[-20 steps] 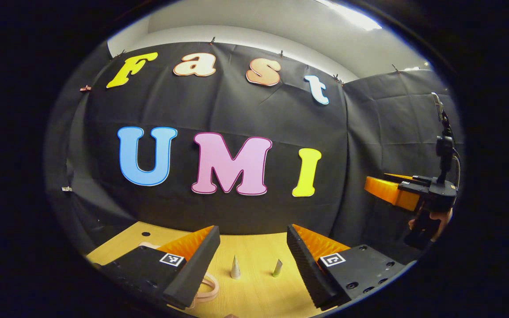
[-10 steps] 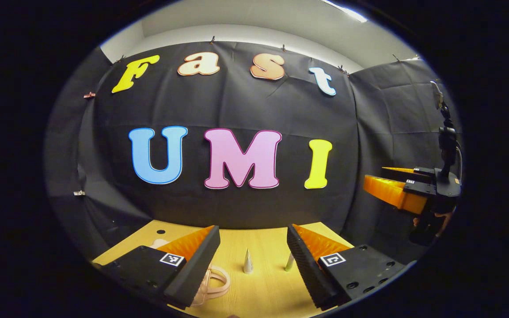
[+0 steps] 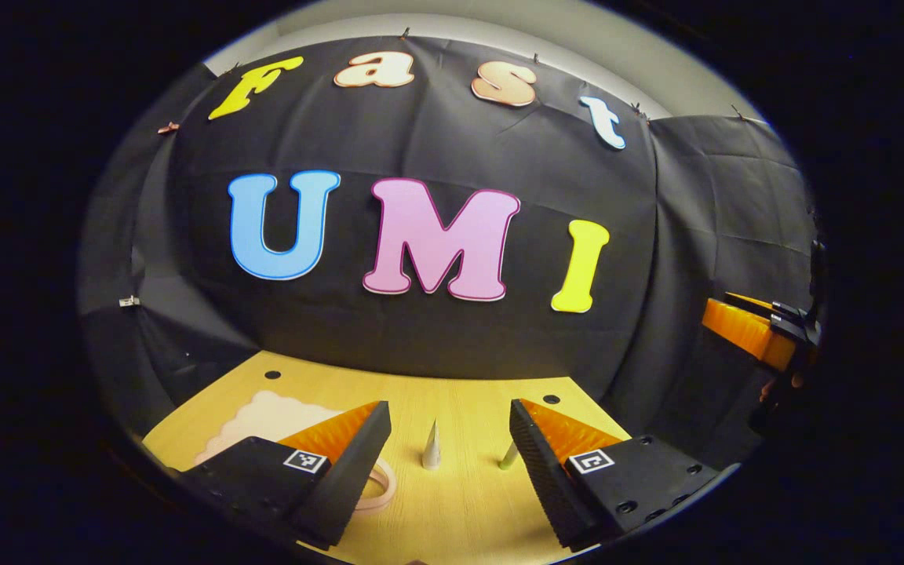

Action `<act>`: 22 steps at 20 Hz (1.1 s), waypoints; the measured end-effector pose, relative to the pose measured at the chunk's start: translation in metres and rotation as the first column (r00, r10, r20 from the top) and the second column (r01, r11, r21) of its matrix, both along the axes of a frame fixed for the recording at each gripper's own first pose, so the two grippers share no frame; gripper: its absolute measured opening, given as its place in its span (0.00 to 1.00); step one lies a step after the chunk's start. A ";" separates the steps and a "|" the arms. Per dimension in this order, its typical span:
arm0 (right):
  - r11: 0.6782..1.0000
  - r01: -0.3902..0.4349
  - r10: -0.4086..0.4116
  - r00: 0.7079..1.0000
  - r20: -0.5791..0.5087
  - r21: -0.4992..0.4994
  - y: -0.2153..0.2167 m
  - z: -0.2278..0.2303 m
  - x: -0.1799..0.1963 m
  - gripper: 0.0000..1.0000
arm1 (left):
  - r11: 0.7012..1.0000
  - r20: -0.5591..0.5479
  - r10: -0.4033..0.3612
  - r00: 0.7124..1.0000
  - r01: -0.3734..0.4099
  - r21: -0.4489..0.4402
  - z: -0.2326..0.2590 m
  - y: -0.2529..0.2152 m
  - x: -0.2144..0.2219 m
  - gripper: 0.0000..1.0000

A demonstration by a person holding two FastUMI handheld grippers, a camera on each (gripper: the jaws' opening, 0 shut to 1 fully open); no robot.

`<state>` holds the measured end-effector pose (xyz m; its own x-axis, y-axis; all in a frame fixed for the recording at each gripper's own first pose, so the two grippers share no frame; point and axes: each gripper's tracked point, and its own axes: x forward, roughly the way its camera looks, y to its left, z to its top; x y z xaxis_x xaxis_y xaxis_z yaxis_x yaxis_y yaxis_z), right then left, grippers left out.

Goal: First open the suitcase, pack the skin care products into it, and then close the suitcase.

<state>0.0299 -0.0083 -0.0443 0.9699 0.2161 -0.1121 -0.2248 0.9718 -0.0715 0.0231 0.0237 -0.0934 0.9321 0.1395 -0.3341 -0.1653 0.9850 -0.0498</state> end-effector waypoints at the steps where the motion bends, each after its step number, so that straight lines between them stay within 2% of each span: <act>1: 1.000 0.009 -0.009 1.000 -0.001 0.002 -0.004 0.000 0.000 0.95 | 1.000 -0.042 -0.013 0.999 0.012 -0.013 -0.013 0.002 0.004 0.96; 3: 1.000 0.019 -0.019 1.000 -0.004 0.004 -0.007 -0.002 0.000 0.96 | 0.999 -0.133 -0.029 0.991 0.024 -0.040 -0.042 0.011 0.013 0.96; 5: 1.000 0.022 -0.022 1.000 -0.005 0.001 -0.009 -0.002 -0.003 0.95 | 0.997 -0.260 -0.018 0.965 -0.001 -0.073 -0.083 0.021 0.018 0.96; 7: 0.999 0.036 -0.036 0.999 -0.001 -0.004 -0.015 -0.001 -0.007 0.98 | 0.995 -0.400 0.042 0.915 -0.074 -0.065 -0.120 0.043 0.014 0.96; 9: 0.998 0.055 -0.055 0.998 -0.003 -0.003 -0.022 -0.002 -0.011 0.96 | 0.989 -0.504 0.041 0.863 -0.107 -0.103 -0.154 0.048 0.017 0.96; 10: 0.998 0.066 -0.066 0.998 -0.008 -0.007 -0.026 -0.003 -0.012 0.93 | 0.986 -0.534 0.030 0.845 -0.112 -0.122 -0.166 0.048 0.020 0.96; 12: 0.996 0.088 -0.089 0.996 -0.020 -0.009 -0.035 -0.004 -0.015 0.96 | 0.980 -0.592 0.024 0.806 -0.136 -0.146 -0.187 0.052 0.022 0.96; 15: 0.991 0.132 -0.132 0.991 -0.020 -0.002 -0.050 0.002 -0.020 0.96 | 0.969 -0.665 0.065 0.744 -0.206 -0.135 -0.213 0.071 0.023 0.96; 17: 0.988 0.152 -0.152 0.988 -0.008 0.007 -0.055 0.008 -0.023 0.96 | 0.954 -0.706 0.069 0.704 -0.254 -0.160 -0.229 0.076 0.021 0.96; 19: 0.986 0.164 -0.164 0.986 -0.003 0.007 -0.059 0.010 -0.025 0.96 | 0.940 -0.732 0.070 0.678 -0.290 -0.179 -0.244 0.081 0.022 0.96; 21: 0.985 0.174 -0.174 0.985 -0.009 -0.006 -0.063 0.008 -0.028 0.93 | 0.928 -0.750 0.046 0.660 -0.306 -0.213 -0.254 0.074 0.025 0.88; 22: 0.985 0.173 -0.173 0.985 -0.012 -0.010 -0.063 0.007 -0.029 0.95 | 0.928 -0.756 0.045 0.653 -0.308 -0.211 -0.258 0.075 0.025 0.89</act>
<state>0.0006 -0.0710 -0.0369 0.9911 0.0439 -0.1257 -0.0540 0.9954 -0.0786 0.0478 0.0988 -0.3519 0.3343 0.0476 -0.9413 -0.4461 0.8877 -0.1136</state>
